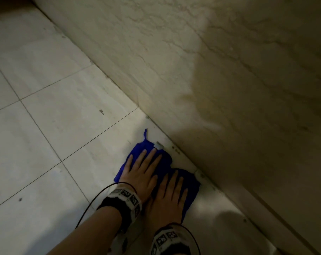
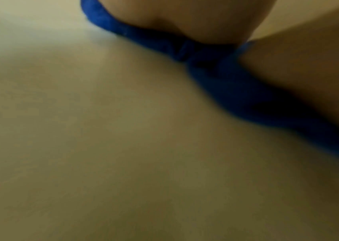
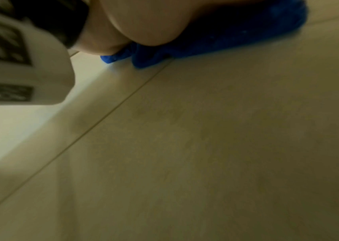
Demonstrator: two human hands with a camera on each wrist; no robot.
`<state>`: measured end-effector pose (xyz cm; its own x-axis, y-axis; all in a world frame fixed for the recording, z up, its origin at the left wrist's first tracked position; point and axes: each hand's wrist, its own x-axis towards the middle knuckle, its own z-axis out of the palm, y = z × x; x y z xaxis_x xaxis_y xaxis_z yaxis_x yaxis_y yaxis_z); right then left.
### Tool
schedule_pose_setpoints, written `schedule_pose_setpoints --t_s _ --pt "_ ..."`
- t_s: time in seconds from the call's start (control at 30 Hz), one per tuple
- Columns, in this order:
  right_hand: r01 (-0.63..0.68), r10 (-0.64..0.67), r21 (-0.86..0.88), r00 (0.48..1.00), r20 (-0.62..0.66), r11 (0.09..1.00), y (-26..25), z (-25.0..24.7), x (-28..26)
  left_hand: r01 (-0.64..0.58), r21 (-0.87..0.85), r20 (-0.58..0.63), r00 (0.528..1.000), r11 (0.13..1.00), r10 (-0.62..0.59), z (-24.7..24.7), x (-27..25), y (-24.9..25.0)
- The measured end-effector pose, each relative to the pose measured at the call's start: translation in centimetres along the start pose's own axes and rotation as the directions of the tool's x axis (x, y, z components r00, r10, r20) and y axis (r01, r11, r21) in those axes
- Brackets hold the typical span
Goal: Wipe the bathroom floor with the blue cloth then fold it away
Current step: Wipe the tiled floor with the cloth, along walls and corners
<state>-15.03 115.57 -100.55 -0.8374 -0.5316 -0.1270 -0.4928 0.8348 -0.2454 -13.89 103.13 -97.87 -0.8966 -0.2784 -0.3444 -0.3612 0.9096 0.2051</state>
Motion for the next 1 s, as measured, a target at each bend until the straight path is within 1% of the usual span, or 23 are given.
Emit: schedule_pose_setpoints --t_s 0.07,0.13,0.2,0.27,0.37,0.47,0.53,0.6,0.67,0.7,0.8,0.87,1.0 --pt "0.081 -0.081 0.032 0.997 0.003 0.996 -1.3 0.4 -1.1 0.047 0.000 -0.029 0.999 0.999 -0.047 0.1 -1.6 -2.4" --pt "0.152 -0.153 0.043 0.988 0.033 0.988 -3.1 0.7 -2.0 0.138 -0.010 -0.009 0.990 0.990 -0.138 0.7 -3.5 -5.0" --pt "0.213 -0.216 0.043 0.974 0.070 0.976 -5.1 1.1 -3.0 0.245 -0.061 0.010 0.970 0.968 -0.245 1.3 -5.7 -7.3" --pt "0.258 -0.262 0.049 0.960 0.097 0.965 -6.9 1.7 -3.9 0.338 -0.065 0.007 0.941 0.939 -0.338 1.6 -7.7 -8.6" --pt "0.282 -0.285 0.044 0.953 0.100 0.958 -8.2 2.7 -4.8 0.455 -0.098 0.074 0.890 0.885 -0.450 1.7 -9.6 -8.3" --pt "0.322 -0.323 0.021 0.943 0.086 0.946 -7.7 2.8 -5.0 0.542 -0.151 0.120 0.840 0.826 -0.529 1.6 -10.5 -6.9" --pt "0.344 -0.344 0.005 0.936 0.072 0.939 -7.3 2.8 -5.3 0.610 -0.183 0.167 0.792 0.771 -0.587 1.7 -11.4 -5.7" --pt "0.349 -0.348 -0.003 0.937 0.038 0.937 -7.1 3.0 -6.0 0.664 -0.183 0.215 0.747 0.725 -0.629 2.0 -12.1 -4.5" --pt "0.327 -0.327 0.011 0.945 0.012 0.945 -7.2 3.2 -6.9 0.683 -0.165 0.260 0.726 0.712 -0.636 2.1 -12.5 -3.8" --pt "0.303 -0.303 0.022 0.953 0.004 0.953 -7.3 3.3 -7.3 0.677 -0.163 0.283 0.729 0.718 -0.624 2.0 -12.6 -3.7" --pt "0.239 -0.239 0.018 0.971 0.003 0.971 -7.8 3.8 -7.8 0.629 -0.138 0.298 0.763 0.765 -0.574 1.6 -12.3 -4.3" --pt "0.237 -0.237 0.007 0.971 0.012 0.971 -8.0 3.9 -7.8 0.589 -0.116 0.282 0.792 0.800 -0.542 1.6 -12.1 -4.9" --pt "0.226 -0.227 -0.013 0.973 -0.036 0.974 -8.0 4.7 -7.8 0.514 -0.096 0.239 0.843 0.852 -0.482 1.5 -11.6 -5.7"
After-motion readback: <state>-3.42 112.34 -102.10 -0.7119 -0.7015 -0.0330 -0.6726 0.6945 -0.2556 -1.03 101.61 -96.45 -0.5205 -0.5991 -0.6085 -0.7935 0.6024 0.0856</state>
